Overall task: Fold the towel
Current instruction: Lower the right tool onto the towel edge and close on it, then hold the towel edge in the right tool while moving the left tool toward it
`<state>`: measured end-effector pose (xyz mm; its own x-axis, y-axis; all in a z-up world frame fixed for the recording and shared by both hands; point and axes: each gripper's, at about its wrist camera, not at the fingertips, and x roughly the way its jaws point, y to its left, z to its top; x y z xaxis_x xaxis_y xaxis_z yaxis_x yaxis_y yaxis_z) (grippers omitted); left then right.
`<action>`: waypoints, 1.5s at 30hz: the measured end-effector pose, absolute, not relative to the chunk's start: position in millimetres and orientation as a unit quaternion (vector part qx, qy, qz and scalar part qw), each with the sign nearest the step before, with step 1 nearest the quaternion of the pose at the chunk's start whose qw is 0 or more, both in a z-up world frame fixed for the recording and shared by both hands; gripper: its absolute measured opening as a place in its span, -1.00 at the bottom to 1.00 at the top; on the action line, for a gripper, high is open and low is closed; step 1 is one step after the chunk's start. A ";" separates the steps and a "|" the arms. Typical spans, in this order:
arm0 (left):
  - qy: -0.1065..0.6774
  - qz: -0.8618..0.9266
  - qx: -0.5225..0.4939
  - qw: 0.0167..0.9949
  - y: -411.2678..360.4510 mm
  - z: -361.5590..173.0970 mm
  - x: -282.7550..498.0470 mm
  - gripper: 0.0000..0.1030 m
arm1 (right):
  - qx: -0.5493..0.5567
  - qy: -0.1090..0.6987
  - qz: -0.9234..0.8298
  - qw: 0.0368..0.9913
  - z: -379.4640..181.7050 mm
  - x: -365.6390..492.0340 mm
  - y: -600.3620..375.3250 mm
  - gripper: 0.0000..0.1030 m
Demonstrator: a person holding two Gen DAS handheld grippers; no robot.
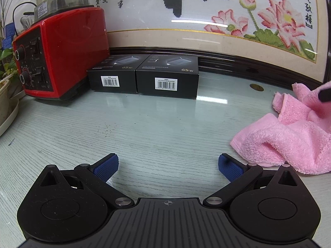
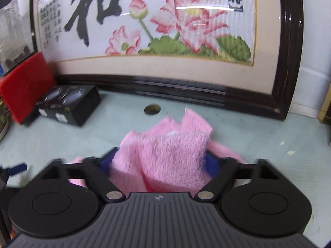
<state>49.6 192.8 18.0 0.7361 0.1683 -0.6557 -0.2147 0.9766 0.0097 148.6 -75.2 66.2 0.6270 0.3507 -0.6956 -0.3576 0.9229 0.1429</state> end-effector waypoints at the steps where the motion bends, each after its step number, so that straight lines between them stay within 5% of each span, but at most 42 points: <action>1: 0.348 0.103 -0.033 0.931 192.9 18.1 49.6 1.00 | -0.011 0.381 0.201 0.902 63.5 138.6 -80.6 0.04; 7: 0.348 0.103 -0.033 0.931 193.5 18.0 49.5 1.00 | -0.051 0.360 0.229 0.903 47.5 78.9 -112.8 -0.16; 11: 0.349 0.102 -0.034 0.931 193.6 17.8 49.9 1.00 | -0.084 0.349 0.243 0.901 35.9 37.8 -134.9 0.25; 16: 0.348 0.102 -0.034 0.931 193.6 17.7 50.3 1.00 | -0.069 0.363 0.246 0.896 37.5 7.8 -163.2 0.27; 21: 0.348 0.097 -0.033 0.932 194.0 17.8 48.9 1.00 | -0.007 0.325 0.245 0.913 57.8 -0.7 -191.5 0.53; 31: 0.333 0.053 -0.080 0.938 205.5 22.8 37.8 1.00 | 0.112 0.326 0.260 0.902 39.8 38.1 -202.5 0.54; 45: 0.327 -0.045 -0.113 0.937 176.3 39.2 35.1 1.00 | 0.082 0.334 0.275 0.898 18.1 43.2 -186.2 0.53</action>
